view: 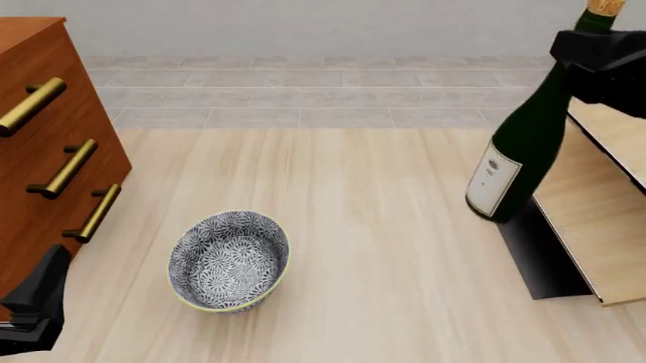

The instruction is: Put the wine bottle on the wine rack.

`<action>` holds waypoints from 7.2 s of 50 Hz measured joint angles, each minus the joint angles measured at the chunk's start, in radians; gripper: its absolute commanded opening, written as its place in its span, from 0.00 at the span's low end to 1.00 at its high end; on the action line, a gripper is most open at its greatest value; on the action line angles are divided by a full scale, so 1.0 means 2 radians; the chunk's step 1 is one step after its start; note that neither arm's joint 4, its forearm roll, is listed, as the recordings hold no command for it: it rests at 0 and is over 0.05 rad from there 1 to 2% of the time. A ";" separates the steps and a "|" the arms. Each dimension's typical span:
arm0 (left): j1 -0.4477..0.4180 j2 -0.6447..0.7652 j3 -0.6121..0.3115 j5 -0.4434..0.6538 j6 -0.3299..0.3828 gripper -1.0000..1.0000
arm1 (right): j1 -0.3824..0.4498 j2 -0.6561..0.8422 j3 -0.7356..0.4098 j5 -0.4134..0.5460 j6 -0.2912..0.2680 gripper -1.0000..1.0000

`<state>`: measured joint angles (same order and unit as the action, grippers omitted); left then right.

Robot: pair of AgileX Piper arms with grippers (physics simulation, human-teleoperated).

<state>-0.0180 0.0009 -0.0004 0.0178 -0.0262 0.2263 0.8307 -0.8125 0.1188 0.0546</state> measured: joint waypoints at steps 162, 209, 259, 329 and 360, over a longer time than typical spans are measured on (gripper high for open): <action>-0.004 0.000 0.000 -0.006 -0.009 1.00 | -0.312 0.094 -0.155 0.083 0.087 0.00; -0.006 0.000 0.000 -0.003 -0.008 1.00 | -0.352 0.138 -0.155 0.038 0.138 0.00; -0.006 0.000 0.000 0.002 -0.007 1.00 | -0.421 0.211 -0.150 -0.020 0.144 0.00; -0.005 0.000 0.000 0.003 -0.002 1.00 | -0.441 0.271 -0.126 -0.045 0.162 1.00; -0.007 0.000 0.000 0.004 -0.002 1.00 | -0.446 0.270 -0.118 -0.032 0.164 1.00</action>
<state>-0.0328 0.0003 -0.0001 0.0260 -0.0297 -0.6656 1.3709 -1.0479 0.0541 0.3828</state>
